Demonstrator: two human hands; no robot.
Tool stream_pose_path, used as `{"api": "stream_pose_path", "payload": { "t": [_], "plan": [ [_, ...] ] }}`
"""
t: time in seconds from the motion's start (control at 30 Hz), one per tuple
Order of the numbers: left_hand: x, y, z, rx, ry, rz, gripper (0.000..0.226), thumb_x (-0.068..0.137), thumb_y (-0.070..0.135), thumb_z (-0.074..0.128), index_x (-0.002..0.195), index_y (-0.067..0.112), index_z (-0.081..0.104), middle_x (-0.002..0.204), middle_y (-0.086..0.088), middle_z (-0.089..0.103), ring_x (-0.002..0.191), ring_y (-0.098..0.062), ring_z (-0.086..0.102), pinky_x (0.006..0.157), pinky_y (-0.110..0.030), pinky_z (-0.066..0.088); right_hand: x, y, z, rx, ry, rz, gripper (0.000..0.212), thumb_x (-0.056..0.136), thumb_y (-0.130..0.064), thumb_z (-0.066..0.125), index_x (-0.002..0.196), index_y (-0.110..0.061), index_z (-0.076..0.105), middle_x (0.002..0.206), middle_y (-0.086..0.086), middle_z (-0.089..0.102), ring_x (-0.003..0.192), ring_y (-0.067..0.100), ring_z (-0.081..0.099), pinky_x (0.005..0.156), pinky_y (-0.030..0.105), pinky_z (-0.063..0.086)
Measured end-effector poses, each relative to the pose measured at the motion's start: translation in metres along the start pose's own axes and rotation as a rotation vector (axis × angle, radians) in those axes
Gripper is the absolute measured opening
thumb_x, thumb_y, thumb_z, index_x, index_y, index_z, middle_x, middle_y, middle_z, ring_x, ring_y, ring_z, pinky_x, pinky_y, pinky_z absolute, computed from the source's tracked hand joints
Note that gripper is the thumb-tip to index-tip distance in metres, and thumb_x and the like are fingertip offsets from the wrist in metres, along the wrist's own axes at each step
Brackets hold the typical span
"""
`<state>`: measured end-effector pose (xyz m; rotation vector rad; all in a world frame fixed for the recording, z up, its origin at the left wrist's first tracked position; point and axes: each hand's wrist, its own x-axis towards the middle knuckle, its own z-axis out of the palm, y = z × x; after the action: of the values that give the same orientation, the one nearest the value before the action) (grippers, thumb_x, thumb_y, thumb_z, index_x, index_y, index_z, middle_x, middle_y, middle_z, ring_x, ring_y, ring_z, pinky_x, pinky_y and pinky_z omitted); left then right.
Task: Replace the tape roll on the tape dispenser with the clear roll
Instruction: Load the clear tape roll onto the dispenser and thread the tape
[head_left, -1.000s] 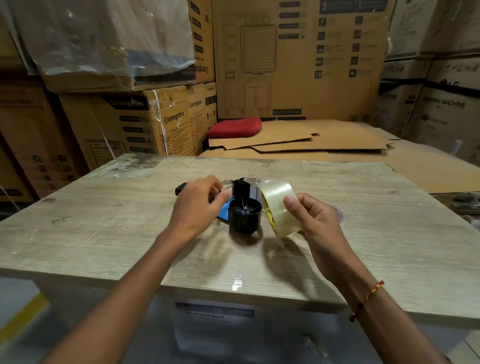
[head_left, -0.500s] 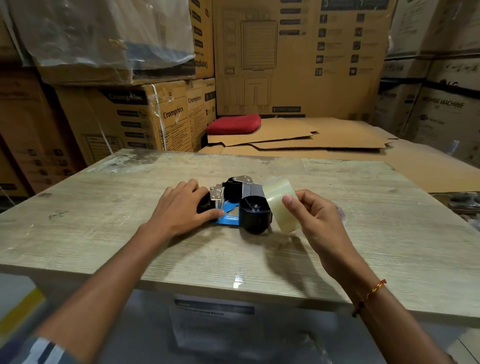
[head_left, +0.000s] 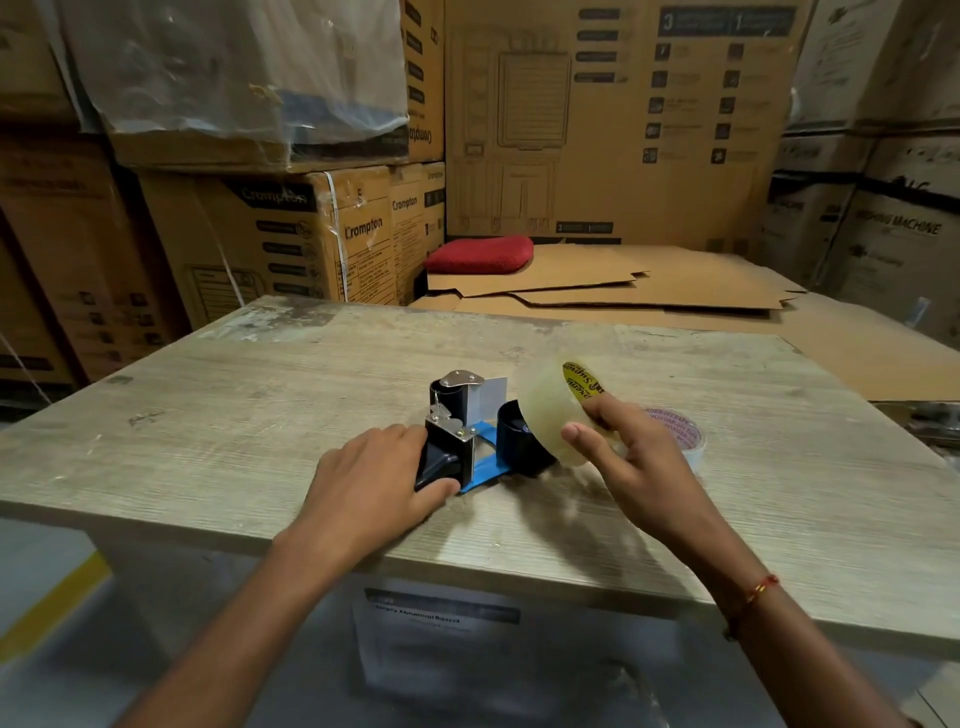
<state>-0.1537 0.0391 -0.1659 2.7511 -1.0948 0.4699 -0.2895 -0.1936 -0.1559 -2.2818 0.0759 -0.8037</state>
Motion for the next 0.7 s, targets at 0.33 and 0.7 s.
{"api": "stream_pose_path", "payload": {
  "t": [0.33,0.7],
  "plan": [
    [-0.023,0.008,-0.020,-0.084,-0.061,-0.027,0.059,0.077,0.088,0.028,0.095,0.036,0.050,0.087,0.013,0.060,0.081,-0.018,0.058,0.059,-0.034,0.034,0.001,-0.001,-0.002,-0.126,-0.063,-0.050,0.041,0.090,-0.053,0.051,0.111,-0.021,0.067,0.102,-0.020,0.053,0.106,0.014,0.052,0.084,0.026,0.042],
    [0.005,0.005,-0.048,-0.390,0.133,-0.020,0.057,0.082,0.068,0.058,0.131,0.039,0.050,0.107,0.018,0.058,0.091,-0.005,0.058,0.073,-0.032,0.050,0.012,-0.022,-0.027,0.195,-0.134,0.053,0.030,0.099,-0.050,0.049,0.101,-0.026,0.067,0.091,-0.006,0.065,0.080,0.006,0.057,0.068,0.021,0.045]
  ]
}}
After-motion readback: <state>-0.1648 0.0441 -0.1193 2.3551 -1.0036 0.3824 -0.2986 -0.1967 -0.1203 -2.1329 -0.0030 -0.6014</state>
